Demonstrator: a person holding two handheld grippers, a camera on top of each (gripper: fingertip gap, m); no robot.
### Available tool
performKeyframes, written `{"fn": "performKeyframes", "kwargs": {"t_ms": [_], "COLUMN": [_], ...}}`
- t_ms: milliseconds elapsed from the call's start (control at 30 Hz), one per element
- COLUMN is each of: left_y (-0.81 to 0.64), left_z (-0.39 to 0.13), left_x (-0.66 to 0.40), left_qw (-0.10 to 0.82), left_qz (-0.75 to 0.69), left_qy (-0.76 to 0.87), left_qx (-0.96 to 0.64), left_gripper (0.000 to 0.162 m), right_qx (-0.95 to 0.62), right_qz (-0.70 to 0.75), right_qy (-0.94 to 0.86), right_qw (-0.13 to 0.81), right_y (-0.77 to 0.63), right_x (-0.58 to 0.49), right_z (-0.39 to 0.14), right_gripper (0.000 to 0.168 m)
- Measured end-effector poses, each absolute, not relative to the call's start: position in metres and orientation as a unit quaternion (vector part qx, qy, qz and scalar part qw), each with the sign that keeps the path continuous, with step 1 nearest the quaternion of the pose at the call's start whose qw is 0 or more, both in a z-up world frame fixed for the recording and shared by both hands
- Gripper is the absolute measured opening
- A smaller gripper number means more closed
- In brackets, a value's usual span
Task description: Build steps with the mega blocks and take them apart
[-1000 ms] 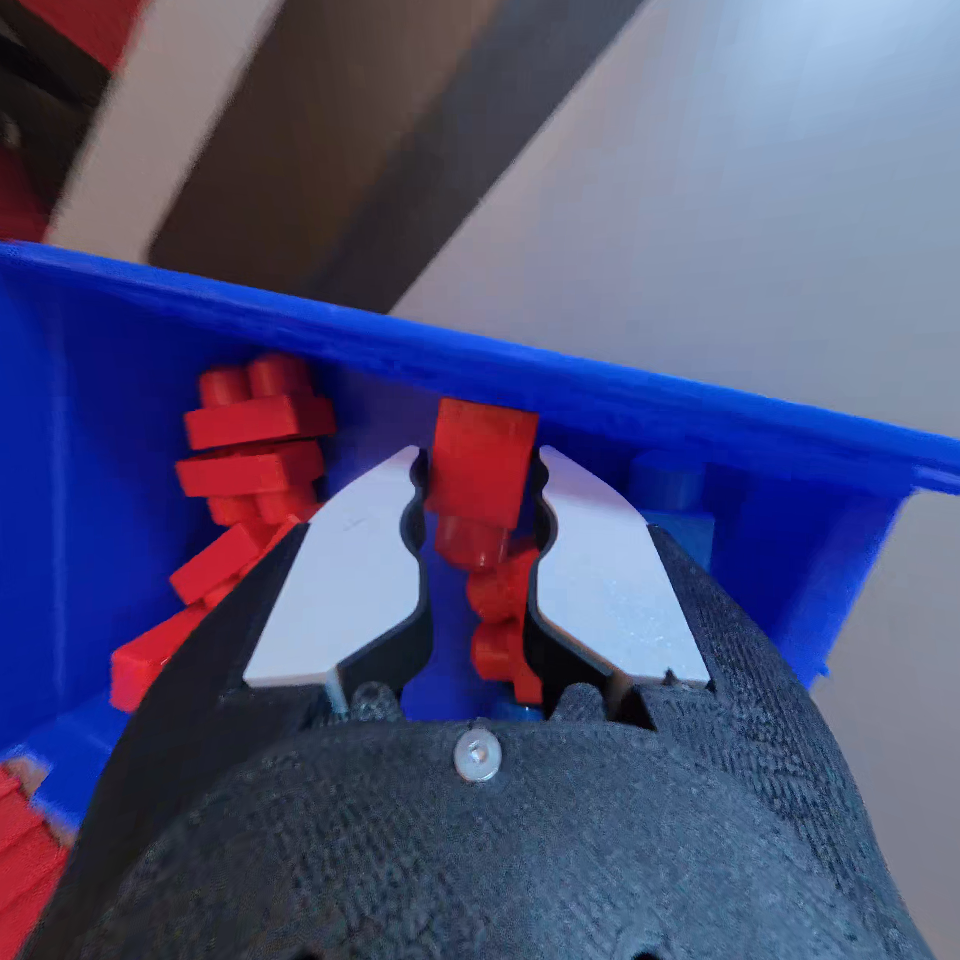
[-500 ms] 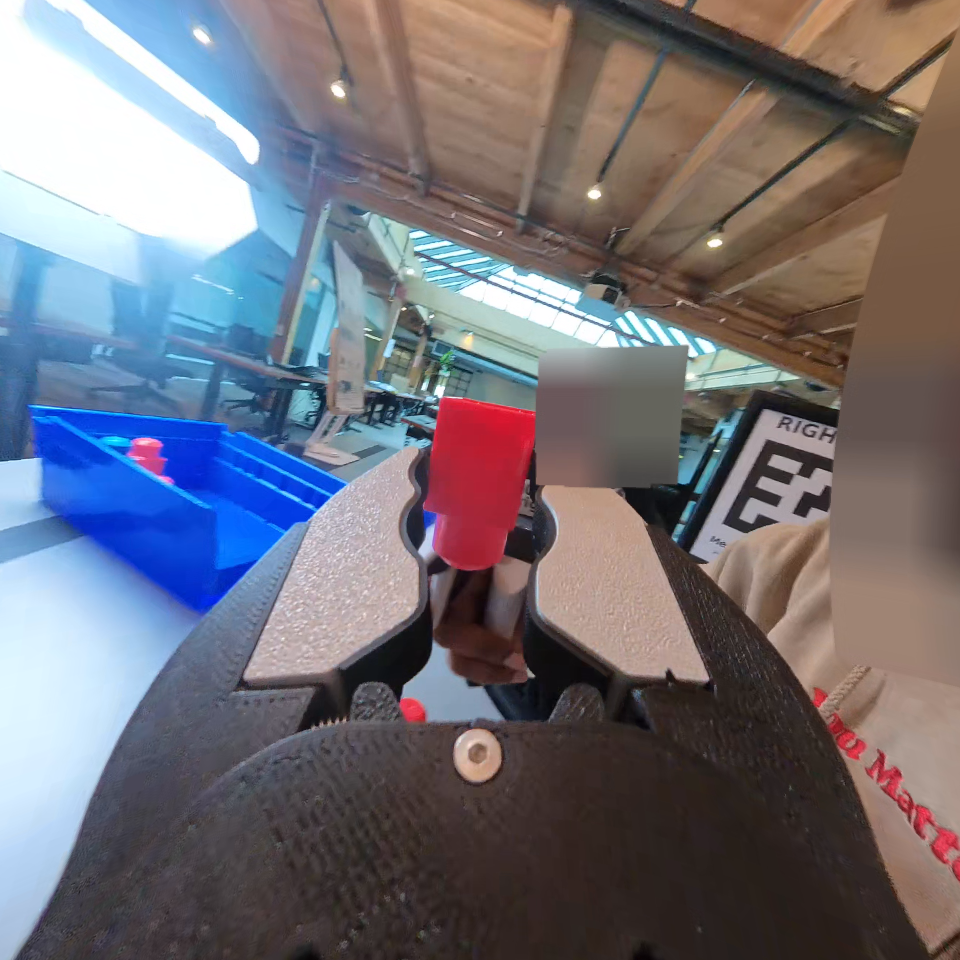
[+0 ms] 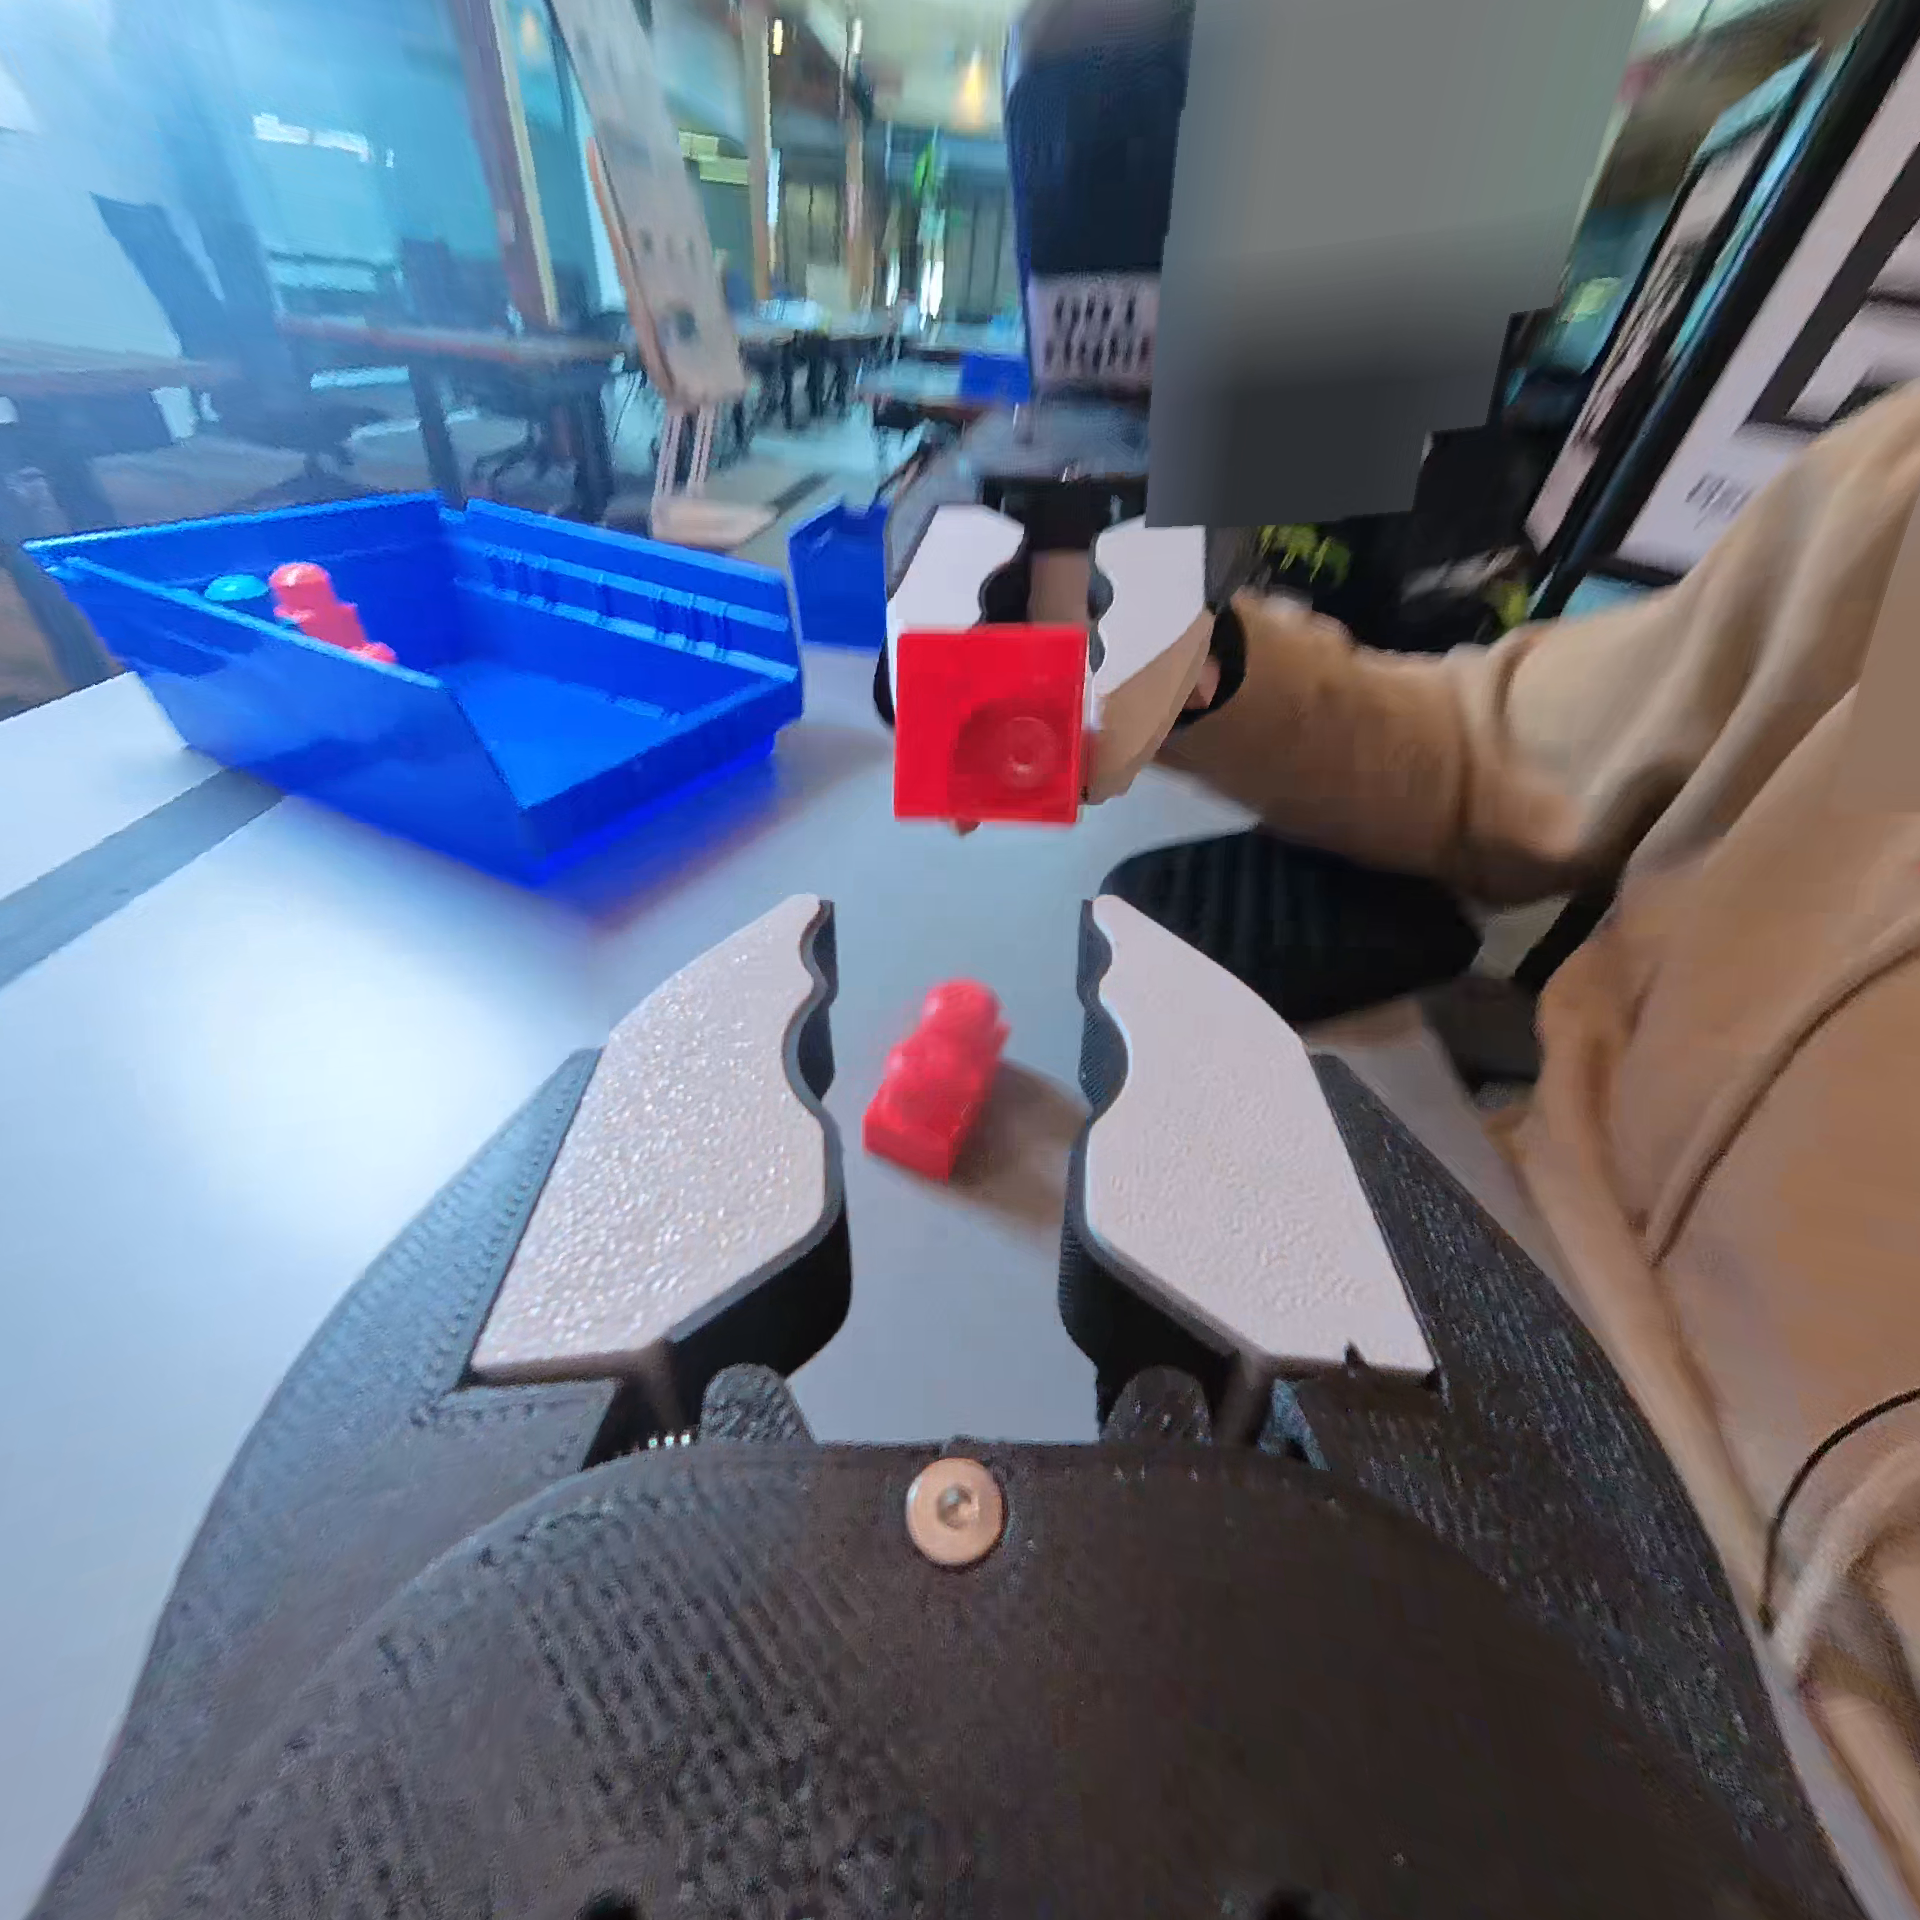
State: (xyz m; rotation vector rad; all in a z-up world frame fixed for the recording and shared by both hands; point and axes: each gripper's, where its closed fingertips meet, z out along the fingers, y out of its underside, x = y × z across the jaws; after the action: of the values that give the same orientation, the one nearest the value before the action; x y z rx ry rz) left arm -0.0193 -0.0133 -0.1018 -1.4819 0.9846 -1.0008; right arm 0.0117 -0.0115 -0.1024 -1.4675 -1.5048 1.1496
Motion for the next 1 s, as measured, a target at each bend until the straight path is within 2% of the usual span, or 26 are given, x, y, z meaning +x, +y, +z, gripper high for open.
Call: {"fn": "performKeyframes", "kwargs": {"t_ms": [133,167,233,267,333,400,433,467,567,600,700,867,1000], "left_y": [-0.021,-0.024,-0.023,-0.02,-0.018,-0.02,-0.022,-0.023,-0.021,-0.019,-0.016,-0.014,-0.011], "left_z": [-0.135,-0.145,-0.162,-0.165,-0.158,-0.148,-0.146,-0.143,-0.123,-0.117,-0.116,-0.119,-0.123], "left_x": [-0.008,-0.005,-0.003,-0.003,-0.004,-0.004,-0.002,-0.001,-0.002,-0.004,-0.005,-0.004,-0.005], "left_qw": [0.475,0.462,0.453,0.458,0.468,0.476,0.476,0.482,0.501,0.508,0.519,0.531,0.53], "left_qz": [-0.324,-0.306,-0.261,-0.253,-0.289,-0.355,-0.382,-0.402,-0.472,-0.488,-0.484,-0.465,-0.461], "left_qy": [0.499,0.517,0.541,0.538,0.512,0.479,0.469,0.457,0.399,0.381,0.372,0.376,0.374], "left_qx": [-0.649,-0.653,-0.659,-0.661,-0.66,-0.646,-0.638,-0.63,-0.605,-0.599,-0.598,-0.601,-0.605], "left_gripper": [0.055,0.053,0.038,0.037,0.036,0.036,0.036,0.036,0.036,0.036,0.036,0.036,0.036], "right_qx": [-0.585,-0.584,-0.58,-0.573,-0.557,-0.518,-0.498,-0.483,-0.488,-0.497,-0.513,-0.59,-0.632], "right_qz": [0.314,0.308,0.286,0.28,0.321,0.42,0.477,0.519,0.536,0.528,0.484,0.243,0.193], "right_qy": [-0.672,-0.68,-0.693,-0.695,-0.675,-0.621,-0.583,-0.548,-0.508,-0.514,-0.564,-0.69,-0.706], "right_qw": [0.328,0.319,0.319,0.331,0.362,0.412,0.429,0.444,0.466,0.459,0.431,0.342,0.255], "right_y": [-0.016,-0.021,-0.022,-0.02,-0.019,-0.023,-0.026,-0.024,-0.008,-0.007,-0.014,0.006,0.008], "right_x": [0.014,0.011,0.01,0.01,0.007,0.005,0.007,0.011,0.021,0.022,0.019,0.037,0.051], "right_z": [-0.15,-0.155,-0.161,-0.161,-0.147,-0.111,-0.089,-0.071,-0.058,-0.064,-0.091,-0.18,-0.223], "right_gripper": [0.029,0.029,0.029,0.03,0.03,0.027,0.009,0.01,0.038,0.044,0.045,0.055,0.057]}}
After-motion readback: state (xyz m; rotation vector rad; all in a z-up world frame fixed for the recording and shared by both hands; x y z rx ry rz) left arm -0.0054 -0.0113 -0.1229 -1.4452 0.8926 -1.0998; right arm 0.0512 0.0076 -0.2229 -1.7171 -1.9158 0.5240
